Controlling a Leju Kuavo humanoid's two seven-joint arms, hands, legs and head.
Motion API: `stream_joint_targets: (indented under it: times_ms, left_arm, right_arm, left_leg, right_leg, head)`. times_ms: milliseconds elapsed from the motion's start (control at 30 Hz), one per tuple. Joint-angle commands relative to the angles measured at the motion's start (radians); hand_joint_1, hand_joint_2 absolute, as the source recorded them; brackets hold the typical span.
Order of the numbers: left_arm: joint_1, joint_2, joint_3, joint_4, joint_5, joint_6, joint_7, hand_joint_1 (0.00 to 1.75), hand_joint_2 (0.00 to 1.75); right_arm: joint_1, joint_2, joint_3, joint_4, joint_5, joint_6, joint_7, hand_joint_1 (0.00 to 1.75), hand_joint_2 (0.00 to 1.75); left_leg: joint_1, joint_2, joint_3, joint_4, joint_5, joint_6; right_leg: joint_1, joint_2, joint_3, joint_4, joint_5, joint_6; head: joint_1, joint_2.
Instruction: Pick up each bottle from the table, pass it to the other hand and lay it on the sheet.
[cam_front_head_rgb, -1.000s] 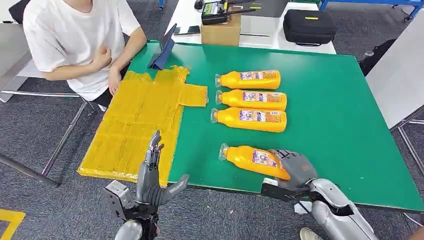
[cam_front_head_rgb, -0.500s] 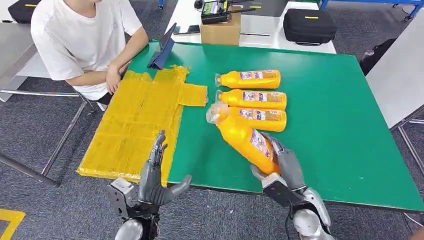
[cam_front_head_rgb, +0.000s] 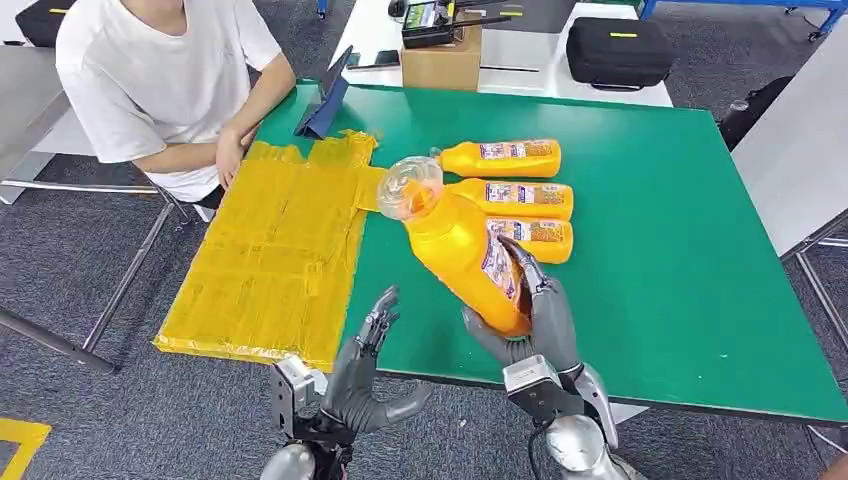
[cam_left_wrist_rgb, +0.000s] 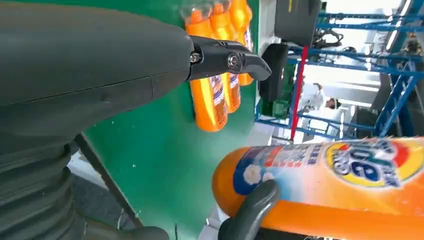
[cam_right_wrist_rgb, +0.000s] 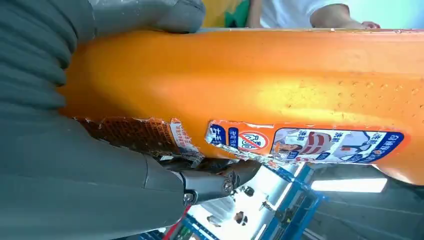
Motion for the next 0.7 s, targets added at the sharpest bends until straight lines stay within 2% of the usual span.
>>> stream_joint_targets:
  times_ms: [33,67,200,367,433,467,533,700]
  left_arm:
    - [-0.051,0.043,-0.053,0.042,0.052,-0.071,-0.01,0.0,1.75]
    - [-0.052,0.042,-0.048,0.028,0.123,-0.141,0.01,0.0,1.75]
    - [-0.055,0.03,-0.007,-0.062,0.228,-0.201,0.025,0.0,1.75]
    - [-0.113,-0.017,0.054,-0.083,0.221,-0.131,0.047,0.0,1.75]
    - [-0.113,-0.025,0.064,-0.072,0.296,-0.179,0.059,0.0,1.75]
    - [-0.109,-0.029,0.076,-0.056,0.426,-0.252,0.115,0.0,1.75]
    - [-0.105,-0.025,0.078,-0.058,0.417,-0.241,0.076,0.0,1.75]
    - [-0.123,-0.011,0.053,-0.044,0.406,-0.252,0.084,0.0,1.75]
  right_arm:
    - [-0.035,0.026,0.101,0.119,0.032,0.024,-0.006,1.75,1.75]
    - [-0.039,0.034,0.135,0.169,0.053,0.02,-0.015,1.75,1.75]
    - [-0.031,0.058,0.253,0.321,0.137,-0.065,-0.084,1.75,1.75]
    - [-0.051,0.066,0.366,0.408,0.17,-0.106,-0.085,1.75,1.75]
    - [-0.047,0.059,0.372,0.42,0.159,-0.104,-0.081,1.75,1.75]
    - [-0.044,0.055,0.375,0.426,0.141,-0.101,-0.087,1.75,1.75]
    - [-0.042,0.048,0.379,0.426,0.138,-0.105,-0.09,1.75,1.75]
    - [-0.037,0.034,0.379,0.404,0.153,-0.107,-0.071,1.75,1.75]
  left_leg:
    - [0.0,0.002,0.004,-0.001,-0.001,-0.001]
    - [0.0,0.002,0.003,-0.001,-0.001,-0.001]
    - [0.001,0.005,0.006,-0.002,-0.002,-0.002]
    - [0.001,0.002,0.002,-0.001,-0.001,-0.001]
    - [0.002,0.002,0.004,-0.001,-0.001,-0.001]
    - [0.001,0.002,0.004,-0.001,-0.001,-0.001]
    - [0.001,0.001,0.004,-0.001,-0.001,-0.001]
    - [0.001,-0.001,0.002,-0.001,0.0,-0.001]
  right_leg:
    - [0.0,0.001,0.004,-0.001,-0.001,-0.001]
    - [0.0,0.001,0.003,-0.001,0.0,-0.001]
    - [0.001,0.003,0.005,-0.002,-0.001,-0.002]
    - [0.001,0.001,0.002,-0.001,0.0,-0.002]
    - [0.002,0.001,0.004,-0.001,-0.001,-0.002]
    - [0.001,0.001,0.003,-0.001,0.0,-0.001]
    - [0.001,0.0,0.005,-0.002,-0.001,-0.002]
    - [0.001,-0.002,0.002,-0.001,-0.001,-0.001]
  head:
    - [0.0,0.0]
    - [0.0,0.0]
    - [0.0,0.0]
    - [0.0,0.0]
    - [0.0,0.0]
    - [0.0,0.0]
    - [0.0,0.0]
    - [0.0,0.0]
